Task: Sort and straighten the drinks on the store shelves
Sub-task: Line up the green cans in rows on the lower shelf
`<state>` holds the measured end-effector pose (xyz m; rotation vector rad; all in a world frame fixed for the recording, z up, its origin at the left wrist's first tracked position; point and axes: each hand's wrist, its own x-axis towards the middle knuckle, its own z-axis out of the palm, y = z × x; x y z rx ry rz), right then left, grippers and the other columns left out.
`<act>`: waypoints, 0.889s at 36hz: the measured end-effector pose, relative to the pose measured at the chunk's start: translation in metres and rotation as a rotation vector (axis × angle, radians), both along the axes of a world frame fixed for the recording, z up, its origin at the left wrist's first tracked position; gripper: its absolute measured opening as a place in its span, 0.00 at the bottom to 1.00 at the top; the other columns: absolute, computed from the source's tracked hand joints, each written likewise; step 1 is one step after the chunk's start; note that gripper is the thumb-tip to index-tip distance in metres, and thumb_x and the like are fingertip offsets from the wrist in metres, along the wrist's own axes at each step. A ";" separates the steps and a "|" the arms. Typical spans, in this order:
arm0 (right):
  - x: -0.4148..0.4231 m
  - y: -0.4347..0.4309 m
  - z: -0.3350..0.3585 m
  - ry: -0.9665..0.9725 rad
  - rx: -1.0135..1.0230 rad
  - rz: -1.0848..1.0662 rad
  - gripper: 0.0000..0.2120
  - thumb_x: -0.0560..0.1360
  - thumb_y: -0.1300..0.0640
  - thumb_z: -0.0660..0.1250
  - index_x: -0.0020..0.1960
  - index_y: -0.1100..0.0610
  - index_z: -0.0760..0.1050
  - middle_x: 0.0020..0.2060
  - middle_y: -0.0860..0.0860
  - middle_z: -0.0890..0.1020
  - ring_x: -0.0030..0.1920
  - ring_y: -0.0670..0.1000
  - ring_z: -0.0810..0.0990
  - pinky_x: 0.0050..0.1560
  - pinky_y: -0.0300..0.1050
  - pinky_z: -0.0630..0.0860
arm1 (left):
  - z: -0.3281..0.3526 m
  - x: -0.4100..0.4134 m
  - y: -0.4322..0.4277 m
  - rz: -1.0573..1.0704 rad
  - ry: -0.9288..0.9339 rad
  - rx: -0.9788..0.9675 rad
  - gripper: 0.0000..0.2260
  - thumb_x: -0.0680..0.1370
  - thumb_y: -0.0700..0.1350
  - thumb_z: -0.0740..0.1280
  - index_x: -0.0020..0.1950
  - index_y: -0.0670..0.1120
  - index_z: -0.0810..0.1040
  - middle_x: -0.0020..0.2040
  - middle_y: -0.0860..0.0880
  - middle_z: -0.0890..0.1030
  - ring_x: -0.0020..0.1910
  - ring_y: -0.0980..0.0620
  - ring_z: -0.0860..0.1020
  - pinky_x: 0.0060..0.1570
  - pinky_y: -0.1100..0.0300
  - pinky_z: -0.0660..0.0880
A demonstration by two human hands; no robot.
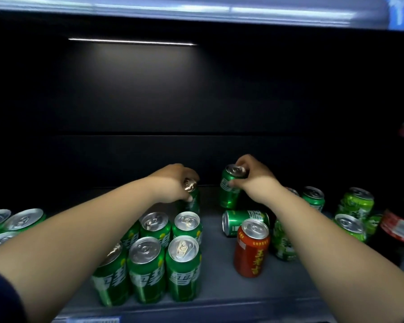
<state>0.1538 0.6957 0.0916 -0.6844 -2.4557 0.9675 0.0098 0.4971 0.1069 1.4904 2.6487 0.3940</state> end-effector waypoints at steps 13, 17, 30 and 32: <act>0.086 -0.034 0.038 0.190 0.025 0.199 0.21 0.66 0.51 0.80 0.52 0.39 0.74 0.56 0.39 0.81 0.60 0.42 0.79 0.64 0.53 0.77 | 0.022 0.033 0.024 -0.179 0.012 0.030 0.27 0.71 0.53 0.77 0.69 0.52 0.76 0.64 0.49 0.76 0.58 0.50 0.75 0.51 0.62 0.70; 0.102 -0.044 0.034 0.213 0.012 0.213 0.20 0.67 0.54 0.80 0.52 0.40 0.74 0.55 0.38 0.82 0.59 0.44 0.80 0.61 0.56 0.78 | 0.012 0.035 0.026 -0.198 -0.003 -0.004 0.26 0.71 0.53 0.77 0.68 0.51 0.77 0.59 0.51 0.77 0.53 0.53 0.75 0.50 0.61 0.71; 0.121 -0.082 0.011 0.154 -0.063 0.294 0.21 0.66 0.51 0.78 0.55 0.42 0.73 0.57 0.41 0.81 0.57 0.45 0.82 0.53 0.58 0.81 | -0.008 0.042 0.020 -0.245 -0.076 -0.014 0.16 0.73 0.52 0.75 0.59 0.53 0.82 0.48 0.56 0.80 0.49 0.55 0.79 0.48 0.60 0.74; 0.123 -0.088 0.001 0.106 -0.060 0.287 0.23 0.64 0.46 0.76 0.57 0.42 0.73 0.57 0.41 0.81 0.56 0.49 0.82 0.54 0.61 0.80 | -0.011 0.045 0.020 -0.249 -0.073 -0.032 0.18 0.73 0.55 0.74 0.61 0.53 0.81 0.50 0.56 0.79 0.50 0.55 0.78 0.53 0.56 0.77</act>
